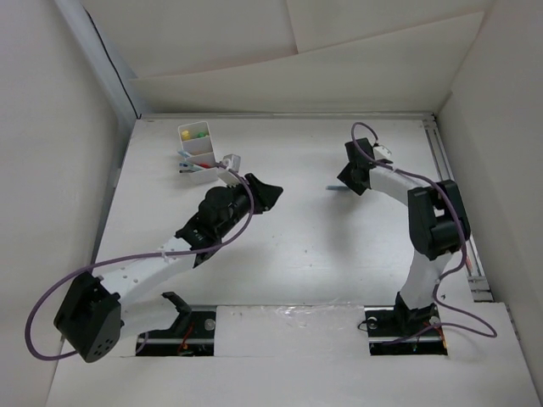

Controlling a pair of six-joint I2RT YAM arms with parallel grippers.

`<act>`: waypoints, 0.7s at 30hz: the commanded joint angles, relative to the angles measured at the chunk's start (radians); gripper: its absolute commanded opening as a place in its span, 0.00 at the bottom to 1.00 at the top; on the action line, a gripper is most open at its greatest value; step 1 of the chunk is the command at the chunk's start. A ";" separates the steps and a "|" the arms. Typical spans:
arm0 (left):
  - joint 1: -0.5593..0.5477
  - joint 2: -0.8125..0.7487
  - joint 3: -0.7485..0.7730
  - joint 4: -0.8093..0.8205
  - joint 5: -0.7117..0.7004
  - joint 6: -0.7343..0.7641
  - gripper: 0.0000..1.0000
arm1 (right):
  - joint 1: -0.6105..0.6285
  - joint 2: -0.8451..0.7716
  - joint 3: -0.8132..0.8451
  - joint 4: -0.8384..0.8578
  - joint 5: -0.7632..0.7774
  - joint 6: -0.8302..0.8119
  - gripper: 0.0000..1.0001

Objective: Sort the stationery into containers
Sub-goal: Pick up the pen from the center of the board.

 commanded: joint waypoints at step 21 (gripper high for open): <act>0.042 -0.147 -0.038 -0.010 0.035 0.002 0.35 | 0.141 0.154 0.243 -0.314 0.206 0.079 0.20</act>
